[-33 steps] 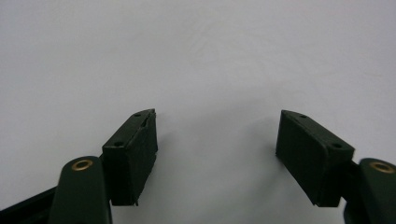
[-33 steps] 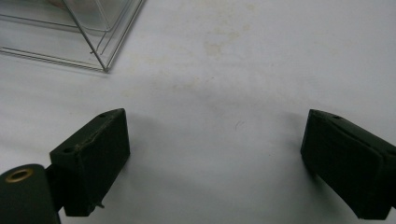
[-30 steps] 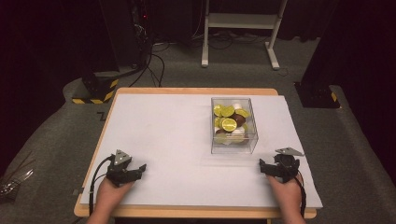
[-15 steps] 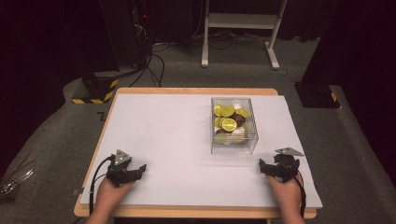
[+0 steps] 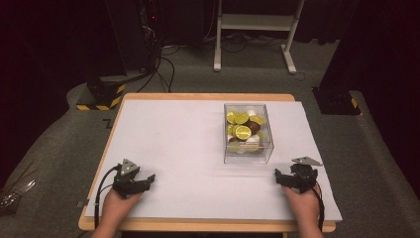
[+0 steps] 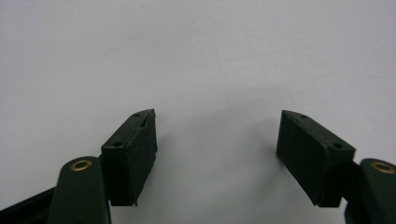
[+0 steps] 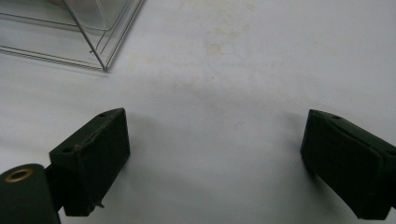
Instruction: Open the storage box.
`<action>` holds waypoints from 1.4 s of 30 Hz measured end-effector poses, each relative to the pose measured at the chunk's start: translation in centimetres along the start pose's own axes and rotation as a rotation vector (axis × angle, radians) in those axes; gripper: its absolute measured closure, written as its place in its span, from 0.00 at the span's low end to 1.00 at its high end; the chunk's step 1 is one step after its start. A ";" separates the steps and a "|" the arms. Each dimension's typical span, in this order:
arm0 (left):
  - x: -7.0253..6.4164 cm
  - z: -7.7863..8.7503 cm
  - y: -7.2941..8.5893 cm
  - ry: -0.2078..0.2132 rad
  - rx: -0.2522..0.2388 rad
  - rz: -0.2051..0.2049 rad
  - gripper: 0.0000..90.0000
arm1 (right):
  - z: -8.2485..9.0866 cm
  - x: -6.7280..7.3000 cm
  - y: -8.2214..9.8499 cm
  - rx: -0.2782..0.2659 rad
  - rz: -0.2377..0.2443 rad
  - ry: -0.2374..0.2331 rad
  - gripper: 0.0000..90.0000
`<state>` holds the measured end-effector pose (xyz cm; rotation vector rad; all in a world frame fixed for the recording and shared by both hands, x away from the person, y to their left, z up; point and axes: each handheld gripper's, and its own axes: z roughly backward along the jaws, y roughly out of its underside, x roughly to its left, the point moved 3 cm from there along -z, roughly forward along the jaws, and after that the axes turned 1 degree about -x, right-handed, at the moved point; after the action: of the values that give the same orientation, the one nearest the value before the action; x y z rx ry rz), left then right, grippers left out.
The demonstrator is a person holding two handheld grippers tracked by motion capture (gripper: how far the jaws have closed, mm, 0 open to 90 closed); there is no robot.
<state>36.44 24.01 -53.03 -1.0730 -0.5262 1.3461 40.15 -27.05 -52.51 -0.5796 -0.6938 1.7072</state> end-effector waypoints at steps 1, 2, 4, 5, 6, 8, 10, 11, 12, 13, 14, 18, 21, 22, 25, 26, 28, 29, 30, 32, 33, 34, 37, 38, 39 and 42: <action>0.0 0.0 0.0 -0.002 -0.001 0.000 0.32 | 0.0 0.0 0.0 0.000 0.000 0.000 0.09; -0.1 -0.1 0.0 -0.004 -0.008 0.005 0.32 | 0.0 0.0 0.0 0.000 0.000 0.000 0.09; -0.1 0.0 0.0 -0.005 -0.007 -0.002 0.32 | 0.0 0.0 0.0 0.000 0.001 0.001 0.09; 0.0 0.0 0.1 -0.006 0.004 -0.013 0.32 | 0.0 0.0 0.0 0.001 0.002 0.001 0.09; 0.0 0.1 0.1 -0.006 0.014 -0.029 0.32 | 0.0 0.0 0.0 0.000 0.005 0.002 0.09; 0.0 0.0 0.0 -0.002 0.005 -0.011 0.32 | 0.1 0.0 0.0 -0.004 0.011 0.005 0.12; 0.0 0.0 0.0 -0.003 0.005 -0.014 0.32 | 0.3 0.0 -0.1 -0.016 0.012 0.015 0.15; 0.0 0.0 0.1 -0.005 0.009 -0.021 0.32 | 0.5 0.0 -0.1 -0.022 0.010 0.011 0.15; 0.0 0.0 0.1 -0.008 0.011 -0.027 0.32 | 0.5 0.0 -0.1 -0.022 0.010 0.011 0.15; 0.0 0.0 0.1 -0.008 0.012 -0.028 0.31 | 0.7 0.1 -0.1 -0.035 0.007 0.005 0.17; 0.0 0.0 0.1 -0.006 0.010 -0.023 0.31 | 0.7 0.1 -0.1 -0.035 0.007 0.005 0.17; 0.0 0.0 0.1 -0.005 0.012 -0.028 0.31 | 1.4 0.5 0.0 -0.058 0.018 -0.012 0.18; 0.0 0.0 0.0 -0.005 0.011 -0.023 0.31 | 1.8 0.8 -0.1 -0.075 0.028 -0.024 0.18; 0.0 0.0 0.0 -0.004 0.010 -0.022 0.31 | 1.9 1.0 -0.1 -0.081 0.028 -0.029 0.18; 0.0 0.0 0.1 -0.004 0.010 -0.022 0.31 | 2.4 1.4 -0.1 -0.093 0.032 -0.042 0.19; 0.0 0.0 0.0 -0.004 0.010 -0.022 0.31 | 2.5 1.6 -0.1 -0.098 0.037 -0.040 0.19; 0.0 0.0 0.0 -0.003 0.012 -0.022 0.31 | 2.8 1.9 -0.1 -0.107 0.050 -0.043 0.19; 0.0 0.0 0.0 -0.004 0.014 -0.023 0.31 | 2.9 2.0 -0.1 -0.111 0.054 -0.045 0.19; 0.1 0.1 0.1 -0.004 0.020 -0.031 0.31 | 3.1 2.1 -0.1 -0.114 0.058 -0.047 0.19; 0.1 0.1 0.1 -0.003 0.022 -0.034 0.31 | 3.4 2.2 0.0 -0.123 0.053 -0.049 0.19; 0.1 0.1 0.0 -0.002 0.020 -0.034 0.31 | 3.5 2.2 0.0 -0.126 0.053 -0.050 0.19; 0.0 0.0 0.0 -0.001 0.018 -0.030 0.31 | 3.7 2.3 0.0 -0.129 0.050 -0.048 0.19; 0.0 0.0 0.0 0.001 0.014 -0.022 0.31 | 4.1 2.5 0.0 -0.146 0.041 -0.050 0.19; 0.0 0.0 0.0 -0.001 0.018 -0.032 0.31 | 4.1 2.5 0.0 -0.146 0.041 -0.050 0.19; 0.0 0.0 0.0 -0.003 0.017 -0.032 0.31 | 4.1 2.6 0.0 -0.148 0.047 -0.050 0.19; 0.0 0.0 0.0 -0.001 0.018 -0.032 0.30 | 4.2 2.8 0.0 -0.148 0.053 -0.060 0.20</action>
<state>36.42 24.04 -53.07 -1.0456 -0.5292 1.3214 36.59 -24.95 -49.58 -0.6566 -0.8595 1.7378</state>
